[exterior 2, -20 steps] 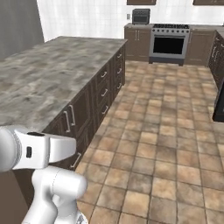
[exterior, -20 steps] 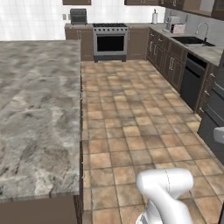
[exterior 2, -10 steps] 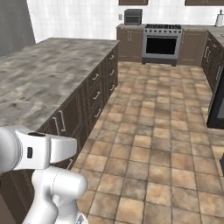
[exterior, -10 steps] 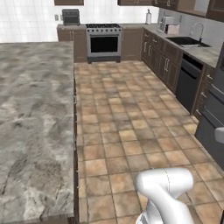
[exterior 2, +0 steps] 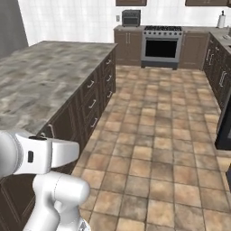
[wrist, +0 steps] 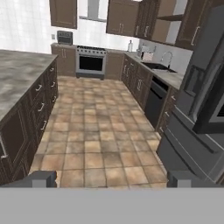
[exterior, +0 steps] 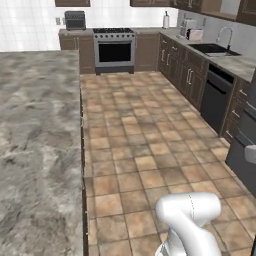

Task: Pick the potato from the counter and place it in the microwave. Then turn on the microwave.

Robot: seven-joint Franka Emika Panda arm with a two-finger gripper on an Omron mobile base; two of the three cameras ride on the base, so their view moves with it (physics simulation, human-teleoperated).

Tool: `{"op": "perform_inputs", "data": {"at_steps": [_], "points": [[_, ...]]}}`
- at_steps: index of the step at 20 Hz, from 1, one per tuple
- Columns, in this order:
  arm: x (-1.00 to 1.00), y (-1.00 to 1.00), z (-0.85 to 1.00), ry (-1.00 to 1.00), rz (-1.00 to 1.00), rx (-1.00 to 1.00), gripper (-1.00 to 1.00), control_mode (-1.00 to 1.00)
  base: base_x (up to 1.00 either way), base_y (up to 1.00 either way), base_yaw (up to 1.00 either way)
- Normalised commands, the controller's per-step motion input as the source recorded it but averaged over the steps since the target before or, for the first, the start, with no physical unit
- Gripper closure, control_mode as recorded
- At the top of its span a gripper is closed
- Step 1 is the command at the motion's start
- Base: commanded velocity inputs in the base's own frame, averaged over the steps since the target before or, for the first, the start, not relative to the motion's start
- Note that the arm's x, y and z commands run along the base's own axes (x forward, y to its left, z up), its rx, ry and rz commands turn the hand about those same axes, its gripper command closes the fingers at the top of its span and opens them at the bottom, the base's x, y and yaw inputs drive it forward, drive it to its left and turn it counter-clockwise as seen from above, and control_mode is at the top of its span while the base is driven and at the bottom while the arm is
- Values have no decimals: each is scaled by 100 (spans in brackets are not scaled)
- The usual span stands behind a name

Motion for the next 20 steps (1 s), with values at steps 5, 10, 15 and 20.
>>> {"op": "perform_inputs", "data": {"at_steps": [5,10,15,20], "points": [[0,0,0,0,0,0,-100,100,56,28,-3],[0,0,0,0,0,0,-100,100,58,39,-2],[0,0,0,0,0,0,-100,100,52,38,-2],[0,0,0,0,0,0,-100,100,58,32,-3]]}}
